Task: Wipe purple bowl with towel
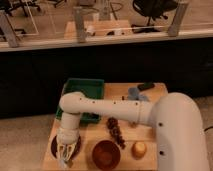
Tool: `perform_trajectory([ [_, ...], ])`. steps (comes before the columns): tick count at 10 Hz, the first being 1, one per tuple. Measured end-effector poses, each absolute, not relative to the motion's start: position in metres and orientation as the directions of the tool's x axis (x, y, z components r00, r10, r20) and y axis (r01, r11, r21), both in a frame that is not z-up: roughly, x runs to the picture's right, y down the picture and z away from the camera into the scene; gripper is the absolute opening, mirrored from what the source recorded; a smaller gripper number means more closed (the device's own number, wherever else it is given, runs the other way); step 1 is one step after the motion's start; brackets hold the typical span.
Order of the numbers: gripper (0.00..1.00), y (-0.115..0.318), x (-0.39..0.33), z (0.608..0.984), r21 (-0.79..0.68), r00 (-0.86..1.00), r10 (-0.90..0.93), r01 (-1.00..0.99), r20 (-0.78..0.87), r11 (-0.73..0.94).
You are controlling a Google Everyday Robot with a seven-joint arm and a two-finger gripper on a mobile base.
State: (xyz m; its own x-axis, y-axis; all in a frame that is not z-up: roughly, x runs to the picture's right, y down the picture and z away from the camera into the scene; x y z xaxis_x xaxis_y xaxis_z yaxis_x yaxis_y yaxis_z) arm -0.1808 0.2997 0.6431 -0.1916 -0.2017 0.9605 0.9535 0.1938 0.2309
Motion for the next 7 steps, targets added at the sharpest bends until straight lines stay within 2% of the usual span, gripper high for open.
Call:
perform_trajectory([
  [3, 0.00, 0.293, -0.156, 0.656, 0.180, -0.136, -0.211, 0.962, 0.968, 0.204],
  [7, 0.00, 0.271, -0.161, 0.693, 0.131, -0.074, -0.244, 0.966, 0.967, 0.224],
])
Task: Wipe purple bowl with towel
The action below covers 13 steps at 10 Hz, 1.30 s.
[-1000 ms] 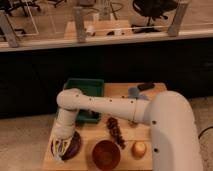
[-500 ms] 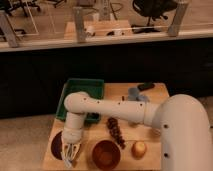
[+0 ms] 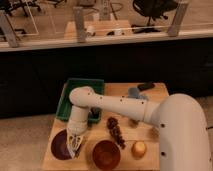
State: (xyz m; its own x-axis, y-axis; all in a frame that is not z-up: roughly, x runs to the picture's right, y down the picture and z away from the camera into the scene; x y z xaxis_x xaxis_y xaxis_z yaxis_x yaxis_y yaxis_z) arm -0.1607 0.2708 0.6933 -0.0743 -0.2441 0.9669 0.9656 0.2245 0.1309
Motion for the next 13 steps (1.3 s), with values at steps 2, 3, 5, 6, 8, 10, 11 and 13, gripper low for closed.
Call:
perform_trajectory([
  [2, 0.00, 0.264, -0.181, 0.703, 0.132, -0.071, -0.257, 0.965, 0.964, 0.228],
  [3, 0.00, 0.262, -0.193, 0.704, 0.139, -0.077, -0.264, 0.964, 0.962, 0.226],
  [5, 0.00, 0.263, -0.216, 0.701, 0.169, -0.107, -0.272, 0.962, 0.956, 0.216],
  [6, 0.00, 0.266, -0.220, 0.697, 0.181, -0.122, -0.269, 0.961, 0.955, 0.208],
  [8, 0.00, 0.280, -0.224, 0.681, 0.213, -0.162, -0.250, 0.958, 0.955, 0.192],
  [10, 0.00, 0.294, -0.222, 0.658, 0.244, -0.203, -0.218, 0.952, 0.955, 0.184],
  [11, 0.00, 0.298, -0.215, 0.651, 0.249, -0.212, -0.206, 0.952, 0.955, 0.179],
  [13, 0.00, 0.302, -0.195, 0.645, 0.240, -0.206, -0.191, 0.955, 0.960, 0.175],
])
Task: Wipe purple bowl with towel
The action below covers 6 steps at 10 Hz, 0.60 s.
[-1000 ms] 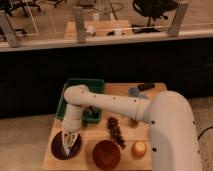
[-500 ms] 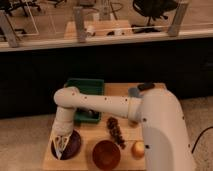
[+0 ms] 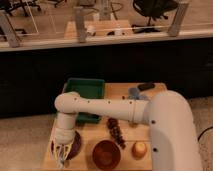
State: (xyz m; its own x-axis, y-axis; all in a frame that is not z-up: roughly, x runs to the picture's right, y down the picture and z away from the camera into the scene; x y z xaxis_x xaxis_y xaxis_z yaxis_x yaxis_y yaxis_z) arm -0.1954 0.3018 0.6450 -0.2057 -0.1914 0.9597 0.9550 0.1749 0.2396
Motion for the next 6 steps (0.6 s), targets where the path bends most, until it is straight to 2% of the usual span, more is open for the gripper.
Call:
perform_trajectory([
  [3, 0.00, 0.299, -0.164, 0.657, 0.185, -0.147, -0.196, 0.964, 0.969, 0.192],
  [6, 0.00, 0.272, -0.158, 0.690, 0.135, -0.084, -0.226, 0.966, 0.970, 0.220],
])
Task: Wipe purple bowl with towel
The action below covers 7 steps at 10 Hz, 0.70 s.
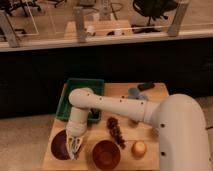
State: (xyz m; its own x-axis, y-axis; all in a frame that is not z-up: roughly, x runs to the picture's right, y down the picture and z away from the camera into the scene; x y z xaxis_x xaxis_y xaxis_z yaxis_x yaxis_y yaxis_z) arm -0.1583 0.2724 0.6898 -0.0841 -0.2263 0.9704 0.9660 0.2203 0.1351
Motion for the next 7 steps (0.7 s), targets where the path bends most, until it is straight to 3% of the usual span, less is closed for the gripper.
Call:
perform_trajectory([
  [3, 0.00, 0.257, -0.180, 0.710, 0.129, -0.072, -0.248, 0.966, 0.966, 0.224],
  [7, 0.00, 0.269, -0.231, 0.709, 0.171, -0.124, -0.242, 0.967, 0.962, 0.187],
])
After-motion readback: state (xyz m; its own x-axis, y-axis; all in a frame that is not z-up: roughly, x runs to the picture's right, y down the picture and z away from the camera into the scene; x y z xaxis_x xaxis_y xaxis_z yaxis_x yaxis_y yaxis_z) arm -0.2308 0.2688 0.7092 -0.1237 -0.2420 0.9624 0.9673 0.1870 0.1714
